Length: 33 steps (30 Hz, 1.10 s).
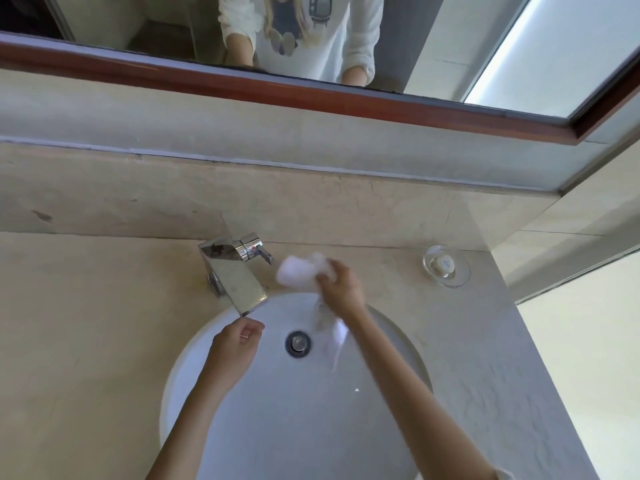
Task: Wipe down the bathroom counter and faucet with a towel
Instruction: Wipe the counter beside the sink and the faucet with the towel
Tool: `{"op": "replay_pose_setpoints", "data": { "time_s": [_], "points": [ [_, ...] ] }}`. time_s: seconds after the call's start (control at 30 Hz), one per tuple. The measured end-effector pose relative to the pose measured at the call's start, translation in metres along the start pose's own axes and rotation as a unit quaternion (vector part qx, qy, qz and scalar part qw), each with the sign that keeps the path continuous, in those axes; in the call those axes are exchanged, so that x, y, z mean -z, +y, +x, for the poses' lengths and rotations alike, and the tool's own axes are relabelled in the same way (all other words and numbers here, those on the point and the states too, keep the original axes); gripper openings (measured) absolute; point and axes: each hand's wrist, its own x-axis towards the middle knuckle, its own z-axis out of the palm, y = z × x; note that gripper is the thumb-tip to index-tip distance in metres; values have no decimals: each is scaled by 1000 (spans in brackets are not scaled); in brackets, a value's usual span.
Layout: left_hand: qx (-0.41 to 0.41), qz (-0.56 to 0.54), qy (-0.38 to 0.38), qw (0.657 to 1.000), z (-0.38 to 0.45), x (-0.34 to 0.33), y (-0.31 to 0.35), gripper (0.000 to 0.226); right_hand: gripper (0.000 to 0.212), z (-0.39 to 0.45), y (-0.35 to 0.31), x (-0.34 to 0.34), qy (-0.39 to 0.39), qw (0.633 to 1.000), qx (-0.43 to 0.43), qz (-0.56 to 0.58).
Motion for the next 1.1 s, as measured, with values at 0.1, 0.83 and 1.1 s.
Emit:
{"op": "replay_pose_setpoints", "data": {
  "time_s": [0.1, 0.83, 1.1],
  "points": [
    [1, -17, 1, 1000, 9, 5, 1, 10, 51, 29, 35, 65, 148, 985, -66, -66],
    [35, -247, 92, 964, -10, 9, 57, 32, 49, 39, -21, -89, -17, 982, 132, -136],
    [3, -225, 73, 972, -15, 14, 55, 26, 51, 50, -29, -65, -212, 918, 236, -236]
  ]
}}
